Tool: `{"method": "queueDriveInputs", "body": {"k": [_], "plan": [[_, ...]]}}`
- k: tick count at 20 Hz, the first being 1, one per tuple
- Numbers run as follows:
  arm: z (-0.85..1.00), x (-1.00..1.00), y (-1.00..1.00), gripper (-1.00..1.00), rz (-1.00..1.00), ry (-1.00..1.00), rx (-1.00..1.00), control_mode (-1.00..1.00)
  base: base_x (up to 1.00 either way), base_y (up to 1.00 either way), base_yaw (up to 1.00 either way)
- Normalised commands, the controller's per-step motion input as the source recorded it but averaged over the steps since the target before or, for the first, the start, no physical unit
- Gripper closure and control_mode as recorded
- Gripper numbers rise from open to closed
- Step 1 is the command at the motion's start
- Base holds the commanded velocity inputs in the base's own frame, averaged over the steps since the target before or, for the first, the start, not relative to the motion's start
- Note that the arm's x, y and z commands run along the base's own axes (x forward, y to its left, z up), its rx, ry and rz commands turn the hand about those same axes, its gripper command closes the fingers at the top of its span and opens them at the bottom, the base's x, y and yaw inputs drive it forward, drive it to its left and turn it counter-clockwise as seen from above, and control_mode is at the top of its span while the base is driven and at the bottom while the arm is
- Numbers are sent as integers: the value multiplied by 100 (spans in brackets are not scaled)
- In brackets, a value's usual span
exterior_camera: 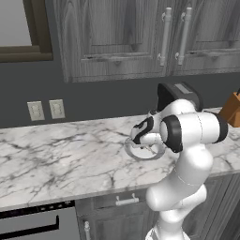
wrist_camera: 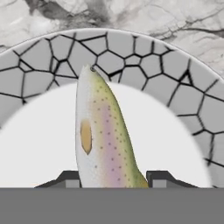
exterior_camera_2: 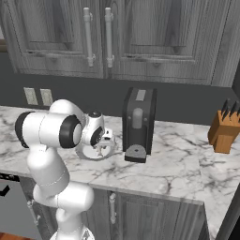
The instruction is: Place the fish on the top rack of the oven, and slide the tray back inside. Close the oven door.
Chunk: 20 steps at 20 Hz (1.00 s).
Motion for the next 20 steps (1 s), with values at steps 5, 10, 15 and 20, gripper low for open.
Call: {"method": "queueDriveInputs", "body": {"k": [5,10,15,20], "plan": [[25,-45,4,100,5,-2,-1,-100,0,0,0],[94,-48,21,100,14,-2,-8,-100,0,0,0],[100,-25,24,100,15,0,-4,-100,0,0,0],[100,-13,6,100,18,4,0,-100,0,0,0]]}}
